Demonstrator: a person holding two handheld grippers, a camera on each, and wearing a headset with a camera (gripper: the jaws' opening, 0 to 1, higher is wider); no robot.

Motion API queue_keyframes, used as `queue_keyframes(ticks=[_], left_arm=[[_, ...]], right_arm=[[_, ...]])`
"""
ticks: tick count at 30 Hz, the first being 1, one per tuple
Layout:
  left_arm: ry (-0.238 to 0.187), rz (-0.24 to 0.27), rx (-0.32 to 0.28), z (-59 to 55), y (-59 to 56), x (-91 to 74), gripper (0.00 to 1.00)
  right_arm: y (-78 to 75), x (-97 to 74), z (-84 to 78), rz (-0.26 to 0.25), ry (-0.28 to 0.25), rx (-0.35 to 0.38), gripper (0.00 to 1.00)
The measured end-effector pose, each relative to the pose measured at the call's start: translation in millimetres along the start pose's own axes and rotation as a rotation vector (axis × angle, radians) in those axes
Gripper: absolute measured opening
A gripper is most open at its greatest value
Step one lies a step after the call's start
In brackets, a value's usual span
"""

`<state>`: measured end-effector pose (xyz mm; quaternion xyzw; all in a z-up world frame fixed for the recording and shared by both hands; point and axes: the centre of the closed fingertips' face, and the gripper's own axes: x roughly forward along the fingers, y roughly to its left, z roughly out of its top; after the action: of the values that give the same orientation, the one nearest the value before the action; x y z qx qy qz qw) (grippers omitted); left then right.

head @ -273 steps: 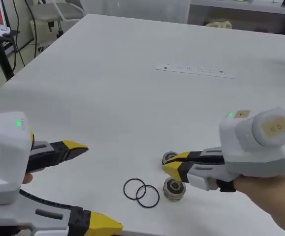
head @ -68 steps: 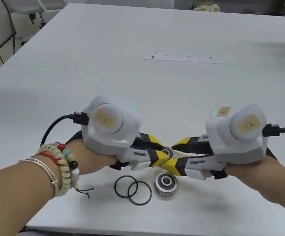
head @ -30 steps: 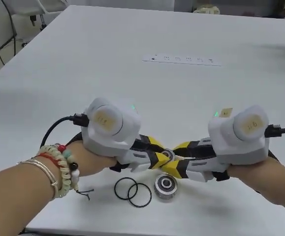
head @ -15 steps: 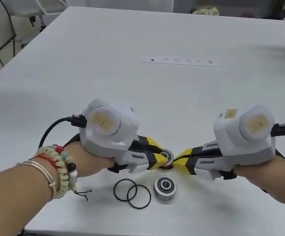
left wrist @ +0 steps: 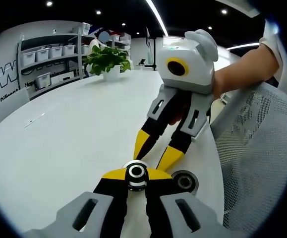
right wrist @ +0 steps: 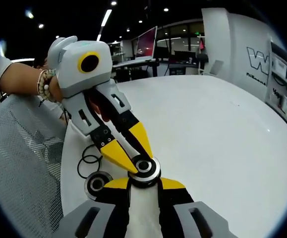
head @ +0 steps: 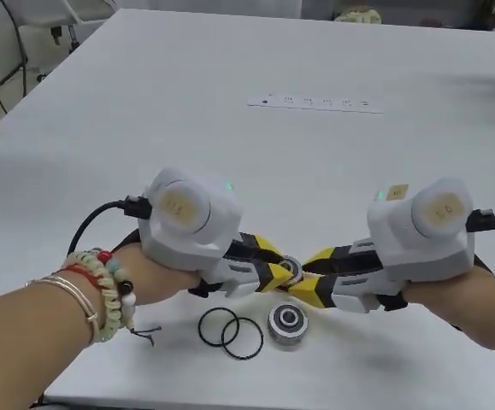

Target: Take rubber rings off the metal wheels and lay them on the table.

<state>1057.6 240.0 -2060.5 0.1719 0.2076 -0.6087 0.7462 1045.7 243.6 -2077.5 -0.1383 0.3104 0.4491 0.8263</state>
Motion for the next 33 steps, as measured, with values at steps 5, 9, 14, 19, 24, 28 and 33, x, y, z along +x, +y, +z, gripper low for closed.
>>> queue_keyframes(ticks=[5, 9, 14, 19, 24, 28, 33], left_arm=[[0.000, 0.000, -0.001, 0.1, -0.1, 0.0, 0.07], [0.000, 0.000, -0.007, 0.0, -0.3, 0.1, 0.07], [-0.002, 0.000, -0.010, -0.2, 0.0, -0.1, 0.07], [0.000, -0.002, -0.006, -0.5, 0.3, 0.0, 0.07], [0.000, -0.003, -0.006, -0.6, 0.0, 0.0, 0.07], [0.000, -0.004, -0.007, -0.6, -0.1, 0.0, 0.07], [-0.002, -0.009, 0.004, -0.6, -0.6, -1.0, 0.08]], right_arm=[[-2.4, 0.5, -0.9, -0.007, 0.000, -0.030, 0.18], [-3.1, -1.8, -4.0, 0.004, 0.010, -0.025, 0.13], [-10.3, -5.5, -6.5, -0.024, 0.019, -0.030, 0.00], [-10.3, -5.2, -5.9, -0.037, 0.028, -0.042, 0.00], [-11.0, -6.2, -6.1, -0.034, 0.015, -0.027, 0.03], [-7.9, -5.9, -6.2, -0.017, 0.015, -0.021, 0.04], [-6.1, -5.7, -6.5, -0.005, 0.010, -0.004, 0.05]])
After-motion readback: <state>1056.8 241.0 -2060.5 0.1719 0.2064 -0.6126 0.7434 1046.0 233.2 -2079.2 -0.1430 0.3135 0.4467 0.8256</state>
